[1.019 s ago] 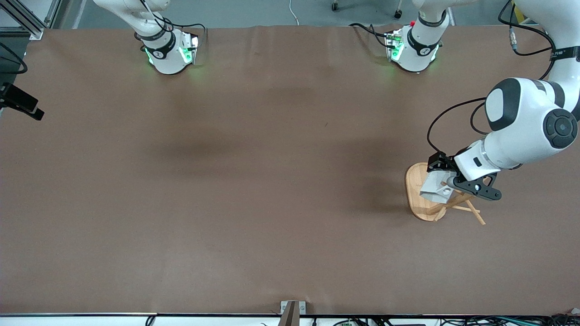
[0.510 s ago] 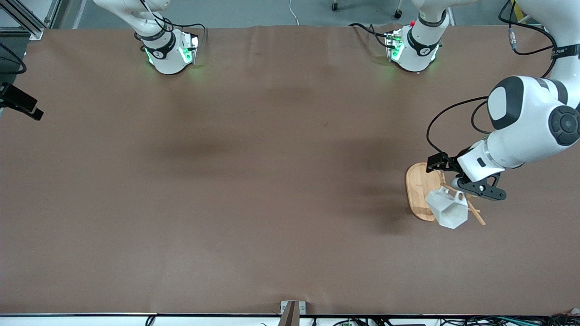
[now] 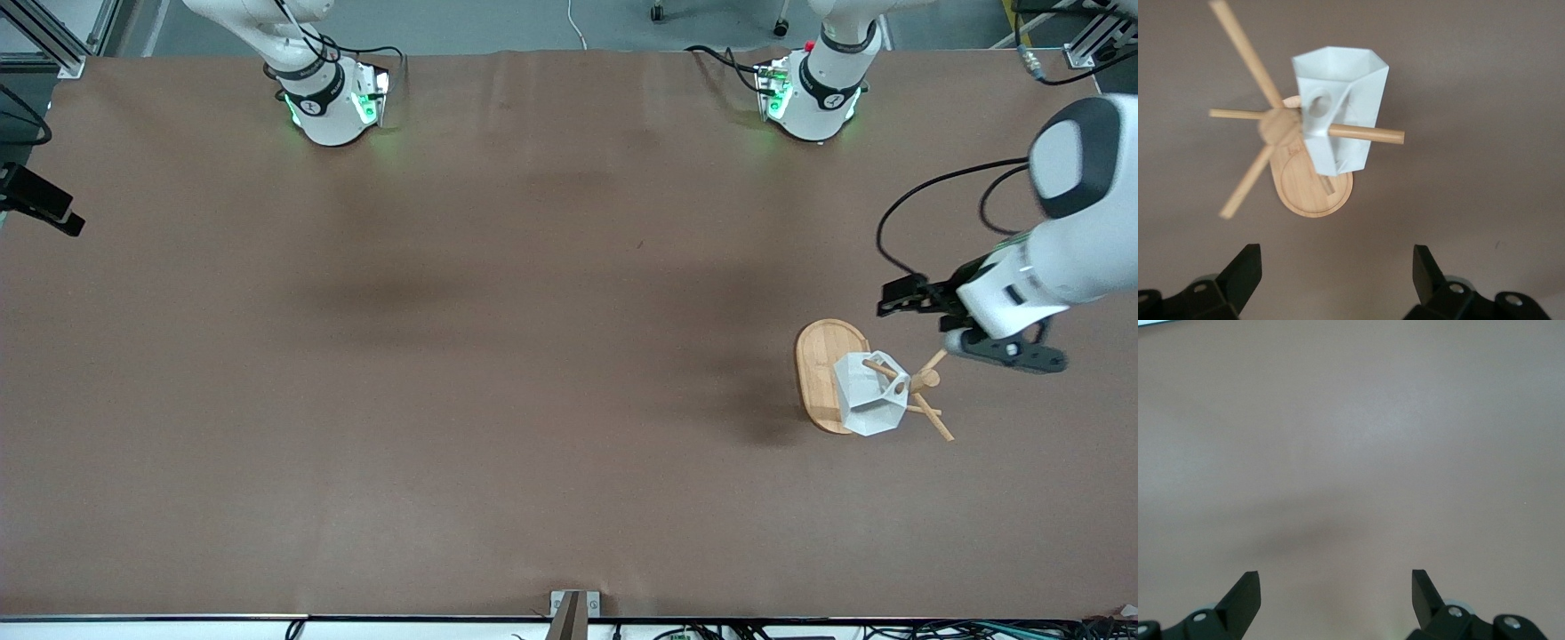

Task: Hang cup on rack
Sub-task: 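Open the left gripper and withdraw it from the hung cup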

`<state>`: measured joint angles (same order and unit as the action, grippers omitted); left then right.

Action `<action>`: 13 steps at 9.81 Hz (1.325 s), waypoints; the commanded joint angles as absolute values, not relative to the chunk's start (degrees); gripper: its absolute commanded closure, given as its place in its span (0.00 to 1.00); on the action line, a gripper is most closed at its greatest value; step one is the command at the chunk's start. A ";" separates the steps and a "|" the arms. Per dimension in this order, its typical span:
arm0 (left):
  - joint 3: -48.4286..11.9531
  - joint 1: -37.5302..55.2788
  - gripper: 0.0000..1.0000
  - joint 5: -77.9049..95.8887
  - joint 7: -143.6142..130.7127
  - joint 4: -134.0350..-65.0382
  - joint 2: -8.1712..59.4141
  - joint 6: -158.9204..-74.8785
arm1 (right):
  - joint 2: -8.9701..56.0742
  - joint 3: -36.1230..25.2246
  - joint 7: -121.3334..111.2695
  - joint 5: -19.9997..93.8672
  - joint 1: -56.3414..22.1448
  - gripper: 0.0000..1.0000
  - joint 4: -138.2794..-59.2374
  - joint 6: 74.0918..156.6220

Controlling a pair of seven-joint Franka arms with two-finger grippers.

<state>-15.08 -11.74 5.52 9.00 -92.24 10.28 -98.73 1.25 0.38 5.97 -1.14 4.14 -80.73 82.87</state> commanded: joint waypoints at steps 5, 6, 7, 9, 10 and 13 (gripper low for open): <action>-2.13 -0.73 0.00 2.73 8.80 -88.42 0.71 -90.12 | 0.53 0.88 5.54 -1.23 5.10 0.00 -81.21 82.97; -1.59 0.34 0.00 2.64 8.62 -88.85 -0.60 -88.52 | 0.53 0.88 5.54 -1.23 5.18 0.00 -81.21 82.97; -1.23 1.48 0.00 2.64 8.27 -90.86 -2.01 -87.29 | 0.53 0.88 5.54 -1.23 5.27 0.00 -81.21 82.97; -1.23 2.63 0.00 -0.59 8.08 -94.21 -4.65 -88.15 | 0.53 0.88 5.54 -1.23 5.27 0.00 -81.30 83.06; -2.19 2.90 0.00 -1.22 7.82 -95.52 -5.70 -88.33 | 0.53 0.88 5.54 -1.23 5.27 0.00 -81.30 83.14; -7.46 -0.95 0.00 -1.32 5.02 -97.20 -7.64 -89.64 | 0.53 0.79 5.54 -1.23 4.49 0.00 -81.39 83.06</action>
<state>-5.57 1.11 -0.28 5.91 -93.12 -5.82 -87.84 1.25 0.45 5.91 -1.13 4.40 -80.74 82.87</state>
